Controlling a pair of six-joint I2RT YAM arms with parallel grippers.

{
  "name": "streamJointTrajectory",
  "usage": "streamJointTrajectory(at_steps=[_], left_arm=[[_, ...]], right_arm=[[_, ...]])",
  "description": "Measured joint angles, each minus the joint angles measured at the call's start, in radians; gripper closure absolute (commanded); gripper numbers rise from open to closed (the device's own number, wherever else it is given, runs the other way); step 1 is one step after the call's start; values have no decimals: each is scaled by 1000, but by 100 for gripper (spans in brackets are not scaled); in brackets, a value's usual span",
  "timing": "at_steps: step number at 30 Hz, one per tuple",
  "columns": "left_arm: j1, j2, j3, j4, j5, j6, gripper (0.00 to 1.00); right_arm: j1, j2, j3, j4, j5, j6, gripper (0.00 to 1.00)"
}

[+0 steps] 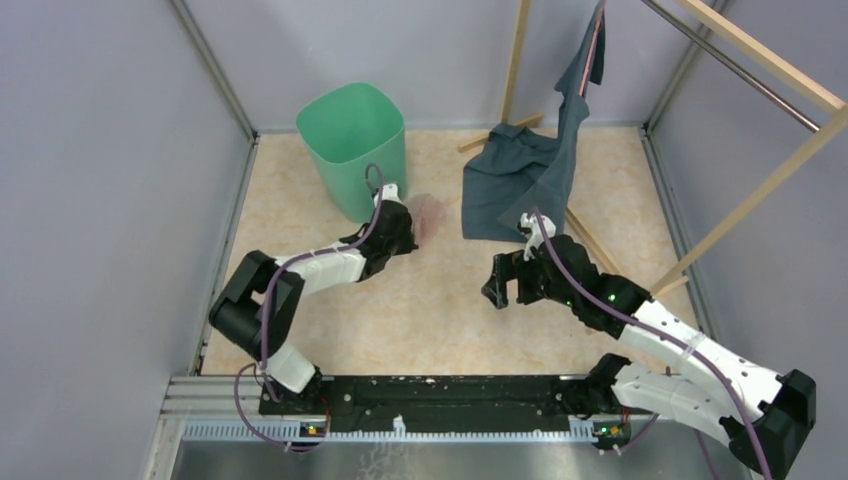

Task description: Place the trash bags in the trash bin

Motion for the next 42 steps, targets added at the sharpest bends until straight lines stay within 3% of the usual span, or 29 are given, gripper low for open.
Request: streamJointTrajectory(at_steps=[3,7,9,16,19,24,29,32,38,40,42], left_arm=[[-1,-111,-81,-2,168,68,100],[-1,-294,-174,-52,396,125,100],[-2,-393,-226,-65,507,139,100],[-2,-644,-398,-87,758,123,100],[-2,-700,-444,-75,825,96,100],[-2,-724,-471,-48,885,55,100],[-2,-745,-482,-13,920,27,100],[-2,-782,-482,-27,906,27,100],[-2,-860,-468,-169,751,34,100],[-2,-875,-462,-210,716,34,93],[-2,-887,-455,-238,696,35,78]], right_arm=[[0,14,0,2,2,0,3],[0,60,0,27,-7,4,14],[0,89,0,58,-22,14,15],[-64,212,-42,267,-227,114,14],[-74,255,-61,373,-307,174,19],[-74,275,-120,576,-422,291,31],[-74,314,-131,677,-452,349,77],[-74,319,-130,631,-430,330,100],[-74,202,-130,412,-270,233,100],[-74,151,-131,388,-254,214,100],[-74,123,-131,382,-254,202,100]])
